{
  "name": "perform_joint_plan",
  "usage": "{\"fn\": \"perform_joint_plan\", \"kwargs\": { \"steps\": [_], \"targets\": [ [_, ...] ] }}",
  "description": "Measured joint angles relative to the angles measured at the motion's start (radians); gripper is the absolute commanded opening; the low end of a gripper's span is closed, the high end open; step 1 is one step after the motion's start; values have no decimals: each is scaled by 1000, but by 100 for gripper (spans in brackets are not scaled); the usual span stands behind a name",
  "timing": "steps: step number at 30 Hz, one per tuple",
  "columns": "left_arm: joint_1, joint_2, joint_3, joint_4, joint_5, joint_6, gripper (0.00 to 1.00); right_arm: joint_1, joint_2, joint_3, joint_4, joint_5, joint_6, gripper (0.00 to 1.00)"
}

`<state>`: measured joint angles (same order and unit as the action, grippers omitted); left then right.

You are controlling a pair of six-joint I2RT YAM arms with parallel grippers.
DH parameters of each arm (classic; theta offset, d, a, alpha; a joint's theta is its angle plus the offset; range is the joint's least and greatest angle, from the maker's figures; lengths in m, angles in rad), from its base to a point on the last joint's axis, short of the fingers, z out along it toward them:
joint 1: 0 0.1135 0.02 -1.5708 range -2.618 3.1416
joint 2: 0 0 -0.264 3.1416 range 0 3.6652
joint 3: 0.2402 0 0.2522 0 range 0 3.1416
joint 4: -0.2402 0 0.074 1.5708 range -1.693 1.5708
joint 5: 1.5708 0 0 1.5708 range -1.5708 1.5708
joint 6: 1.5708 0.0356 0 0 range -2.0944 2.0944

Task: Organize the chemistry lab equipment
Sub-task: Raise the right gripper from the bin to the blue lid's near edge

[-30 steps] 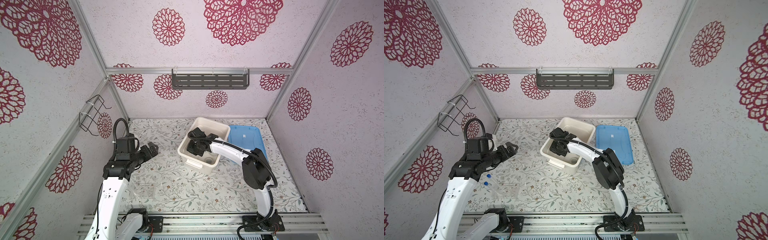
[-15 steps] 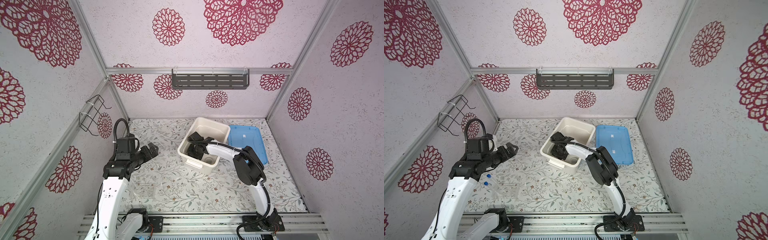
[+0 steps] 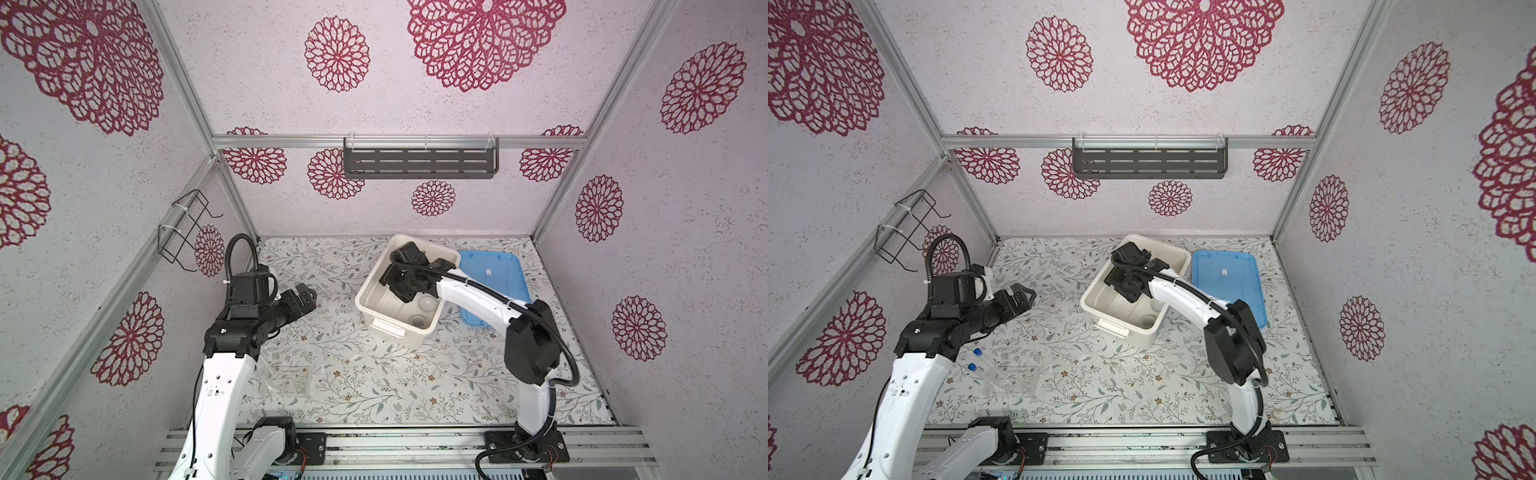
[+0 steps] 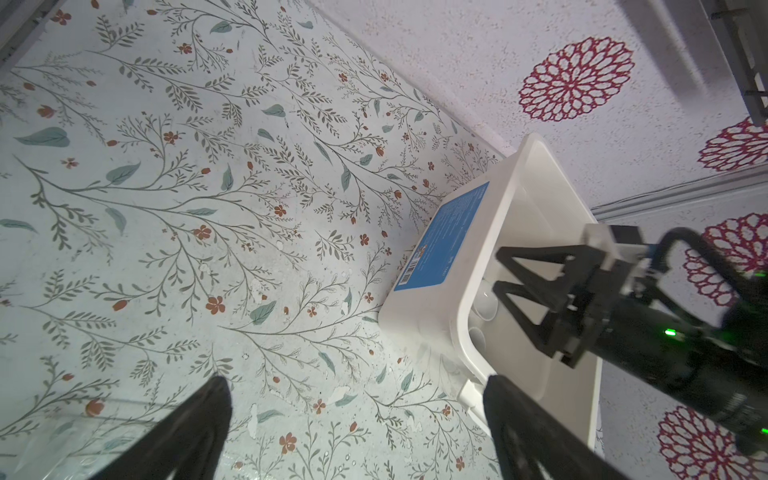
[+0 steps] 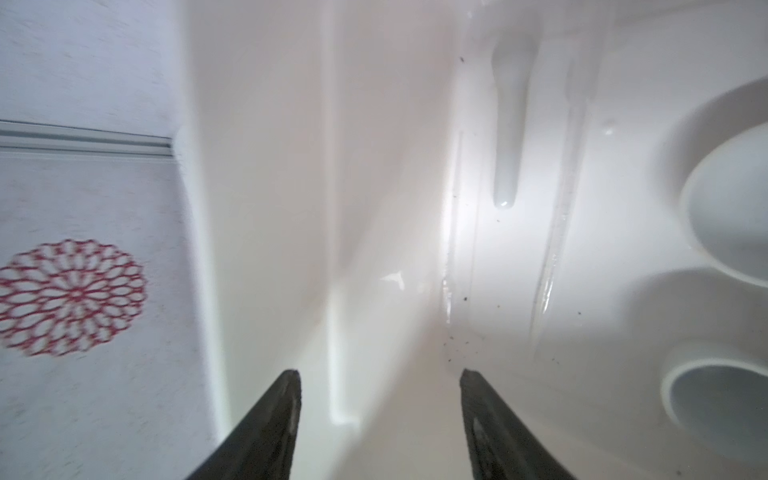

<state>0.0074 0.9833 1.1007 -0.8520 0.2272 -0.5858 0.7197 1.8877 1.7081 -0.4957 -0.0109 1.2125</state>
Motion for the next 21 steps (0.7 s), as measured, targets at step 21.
{"fn": "perform_joint_plan", "kwargs": {
  "steps": [21],
  "targets": [
    [-288,-4,21,0,113,88,100,-78,-767,-536,-82,318,-165,60]
  ]
}}
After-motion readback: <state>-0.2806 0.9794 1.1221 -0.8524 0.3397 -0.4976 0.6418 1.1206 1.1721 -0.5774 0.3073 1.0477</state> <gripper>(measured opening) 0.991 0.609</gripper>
